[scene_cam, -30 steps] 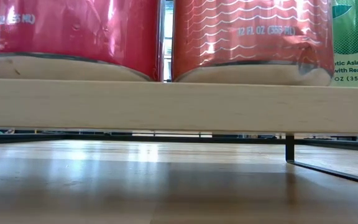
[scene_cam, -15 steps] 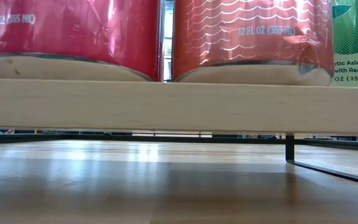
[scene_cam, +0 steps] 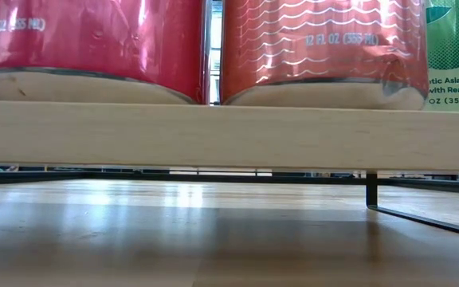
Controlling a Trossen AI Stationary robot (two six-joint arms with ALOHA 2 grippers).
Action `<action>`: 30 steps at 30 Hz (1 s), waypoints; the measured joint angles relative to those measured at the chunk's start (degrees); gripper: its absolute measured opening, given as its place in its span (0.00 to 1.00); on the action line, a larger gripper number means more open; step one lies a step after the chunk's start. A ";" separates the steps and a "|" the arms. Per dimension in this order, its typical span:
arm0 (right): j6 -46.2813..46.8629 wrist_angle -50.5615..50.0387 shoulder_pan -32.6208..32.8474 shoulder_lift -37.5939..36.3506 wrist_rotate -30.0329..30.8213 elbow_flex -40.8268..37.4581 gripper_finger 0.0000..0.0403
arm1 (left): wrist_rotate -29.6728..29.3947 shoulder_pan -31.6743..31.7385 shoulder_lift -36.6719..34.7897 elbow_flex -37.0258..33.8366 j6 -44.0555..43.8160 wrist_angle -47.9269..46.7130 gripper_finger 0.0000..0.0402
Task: Place canned beverage on shelf
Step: Return to Home Position
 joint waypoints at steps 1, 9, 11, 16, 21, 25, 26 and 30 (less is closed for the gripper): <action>0.00 0.00 0.00 0.00 0.00 0.00 0.98 | 0.01 -0.02 0.01 0.00 0.02 0.00 0.88; 0.02 0.00 0.00 0.02 0.00 0.00 0.98 | 0.00 -0.02 0.01 0.00 0.01 0.00 0.88; 0.02 0.00 0.00 0.02 0.00 0.00 0.98 | 0.02 -0.02 0.00 0.00 0.01 -0.02 0.88; 0.02 0.00 0.00 0.02 0.00 0.00 0.98 | -0.03 -0.10 0.01 0.00 0.02 0.00 0.88; 0.02 0.00 0.02 0.02 0.00 0.00 0.98 | 0.00 -0.66 0.02 0.00 0.02 0.00 0.88; 0.02 0.00 0.00 0.02 0.00 0.00 0.98 | -0.02 -0.65 0.02 0.00 0.00 -0.02 0.88; 0.02 0.00 0.01 0.02 -0.01 0.00 0.98 | -0.02 -0.63 0.02 0.00 0.00 -0.02 0.88; 0.02 0.00 0.00 0.02 0.00 0.00 0.98 | -0.04 -0.63 0.02 0.00 0.02 -0.02 0.88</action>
